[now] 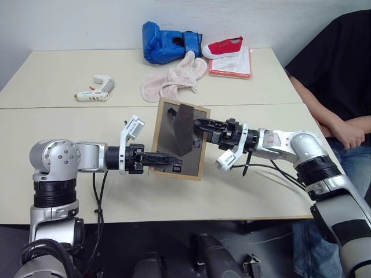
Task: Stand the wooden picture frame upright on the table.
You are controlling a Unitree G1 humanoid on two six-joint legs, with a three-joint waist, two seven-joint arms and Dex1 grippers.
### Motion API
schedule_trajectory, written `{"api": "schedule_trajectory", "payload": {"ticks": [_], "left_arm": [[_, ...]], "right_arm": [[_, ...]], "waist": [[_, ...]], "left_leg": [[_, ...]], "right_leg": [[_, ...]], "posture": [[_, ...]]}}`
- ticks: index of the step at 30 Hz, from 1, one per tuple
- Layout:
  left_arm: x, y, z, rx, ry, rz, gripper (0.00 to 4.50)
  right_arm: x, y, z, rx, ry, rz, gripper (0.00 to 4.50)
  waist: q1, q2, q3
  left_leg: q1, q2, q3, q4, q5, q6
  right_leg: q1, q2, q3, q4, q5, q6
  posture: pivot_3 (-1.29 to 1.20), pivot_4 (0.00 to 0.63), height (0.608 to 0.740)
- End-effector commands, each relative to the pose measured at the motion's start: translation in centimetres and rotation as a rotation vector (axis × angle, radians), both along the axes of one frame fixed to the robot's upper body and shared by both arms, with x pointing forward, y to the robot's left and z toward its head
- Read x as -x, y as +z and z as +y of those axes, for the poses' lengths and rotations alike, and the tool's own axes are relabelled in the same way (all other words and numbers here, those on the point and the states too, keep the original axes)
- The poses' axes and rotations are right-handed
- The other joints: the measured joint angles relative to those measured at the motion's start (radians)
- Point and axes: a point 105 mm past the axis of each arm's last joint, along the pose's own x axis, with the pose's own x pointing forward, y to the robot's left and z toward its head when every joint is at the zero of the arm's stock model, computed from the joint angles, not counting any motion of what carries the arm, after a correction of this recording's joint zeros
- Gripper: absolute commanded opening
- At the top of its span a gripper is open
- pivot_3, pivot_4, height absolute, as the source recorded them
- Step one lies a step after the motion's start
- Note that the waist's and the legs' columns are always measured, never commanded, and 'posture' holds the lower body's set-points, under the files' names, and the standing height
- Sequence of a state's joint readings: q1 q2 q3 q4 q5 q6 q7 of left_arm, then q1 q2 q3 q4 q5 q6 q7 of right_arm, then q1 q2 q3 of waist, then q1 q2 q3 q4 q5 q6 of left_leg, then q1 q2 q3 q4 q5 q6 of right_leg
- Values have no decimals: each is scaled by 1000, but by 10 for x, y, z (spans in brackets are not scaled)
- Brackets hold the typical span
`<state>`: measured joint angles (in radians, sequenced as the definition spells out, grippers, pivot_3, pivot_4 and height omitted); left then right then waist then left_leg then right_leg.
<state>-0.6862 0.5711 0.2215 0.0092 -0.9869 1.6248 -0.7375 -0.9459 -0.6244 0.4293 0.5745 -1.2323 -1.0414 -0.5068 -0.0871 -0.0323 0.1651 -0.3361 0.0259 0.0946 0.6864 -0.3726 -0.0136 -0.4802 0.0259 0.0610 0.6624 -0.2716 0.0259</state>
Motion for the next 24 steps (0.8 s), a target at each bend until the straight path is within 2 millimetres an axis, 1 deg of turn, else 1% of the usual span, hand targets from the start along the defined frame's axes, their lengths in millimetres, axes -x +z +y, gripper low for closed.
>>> {"api": "schedule_trajectory", "payload": {"ticks": [1, 3, 4, 5, 7, 9, 11, 12, 13, 14, 15, 16, 17, 18, 20, 22, 24], "left_arm": [[-1, 13, 1, -18, 0, -63, 1220], [-1, 14, 6, -29, 20, -71, 1930], [0, 15, 10, -33, 29, -76, 2205], [1, 16, 13, -37, 36, -82, 2519], [3, 18, 25, -73, 74, -115, 3113], [6, 22, 36, -114, 113, -172, 3834], [9, 31, 54, -158, 185, -291, 4417], [12, 37, 61, -182, 213, -370, 4500], [16, 48, 70, -177, 252, -439, 4500], [22, 57, 79, -186, 291, -521, 4500], [33, 66, 84, -199, 306, -620, 4500], [42, 70, 86, -211, 307, -683, 4500], [52, 69, 82, -225, 289, -733, 4500], [58, 67, 79, -230, 275, -758, 4500], [60, 60, 74, -237, 296, -778, 4500], [59, 54, 70, -237, 312, -782, 4500], [60, 49, 68, -240, 313, -785, 4500]], "right_arm": [[7, 16, 14, -40, 84, -55, 1624], [7, 18, 14, -42, 96, -63, 1526], [7, 19, 14, -43, 99, -66, 1441], [6, 21, 14, -42, 98, -66, 1272], [4, 23, 13, -39, 94, -57, 1236], [3, 22, 12, -27, 91, -41, 1236], [-1, 21, 10, -27, 76, 7, 1236], [-2, 20, 9, -25, 68, 29, 1236], [-3, 18, 7, -17, 66, 60, 1236], [-5, 15, 4, -13, 57, 123, 1236], [-9, 8, 3, -68, 33, 288, 1236], [-12, 4, 0, -109, 23, 405, 1236], [-20, 4, 0, -201, -40, 583, 1236], [-23, 0, -2, -251, -47, 748, 1236], [-20, -8, -1, -319, 10, 1171, 1236], [-12, -12, 1, -364, 108, 1515, 1236], [-6, -14, 4, -376, 161, 1710, 1236]], "waist": [[-1, 0, 0], [-2, 0, 0], [-2, 0, 0], [-3, 0, 0], [-4, 0, 0], [-10, 0, 0], [-16, 0, 0], [-18, 0, 0], [-22, 0, 0], [-25, 0, 0], [-29, -1, 0], [-29, -3, 1], [-29, -3, 1], [-27, -4, 1], [-20, -3, 2], [-5, 0, 3], [6, 0, 3]], "left_leg": [[0, 0, 0, 0, 0, 0], [0, 0, 0, 0, 0, 0], [0, 0, 0, 0, 0, 0], [0, 0, 0, -1, 0, 0], [0, 0, 0, -1, 0, -1], [0, 0, 0, -1, 0, -1], [0, 0, 0, -2, 0, -1], [1, 0, 0, -2, 0, -1], [1, 0, 0, -2, 0, -1], [1, 0, 0, -2, 0, -1], [1, 0, -1, -2, 0, 0], [1, 0, -1, -3, 0, -1], [2, 1, -1, -3, 0, 0], [3, 1, -1, -3, 0, 0], [7, 3, -4, -3, 0, 1], [13, 3, -5, -2, -1, 3], [14, 3, -5, -2, -3, 5]], "right_leg": [[0, 0, 0, 0, 0, 0], [0, 0, 0, 0, 0, 0], [0, 0, 0, 0, 0, 0], [0, 0, 0, 0, 0, 0], [0, 0, 0, 0, 0, 0], [0, 0, 0, 0, 0, 0], [0, 0, 0, -1, 0, 0], [0, 0, 0, -1, 0, 0], [0, 0, 0, -1, 0, 0], [0, 0, 0, -1, 0, 0], [0, 0, 0, -1, 0, -1], [0, 0, 0, -1, 0, -1], [2, 0, -1, -2, 0, -1], [3, 0, -1, -2, 0, -1], [9, 0, -4, -3, 0, -1], [17, -1, -4, -3, 0, 0], [18, -1, -5, -4, 0, 0]], "posture": [[0, 150, 740], [0, 150, 740], [0, 150, 740], [0, 150, 740], [0, 150, 740], [0, 150, 740], [0, 150, 740], [0, 150, 740], [0, 150, 740], [0, 150, 740], [0, 150, 740], [0, 150, 740], [0, 150, 740], [0, 150, 740], [0, 150, 740], [0, 150, 740], [0, 150, 740]]}}
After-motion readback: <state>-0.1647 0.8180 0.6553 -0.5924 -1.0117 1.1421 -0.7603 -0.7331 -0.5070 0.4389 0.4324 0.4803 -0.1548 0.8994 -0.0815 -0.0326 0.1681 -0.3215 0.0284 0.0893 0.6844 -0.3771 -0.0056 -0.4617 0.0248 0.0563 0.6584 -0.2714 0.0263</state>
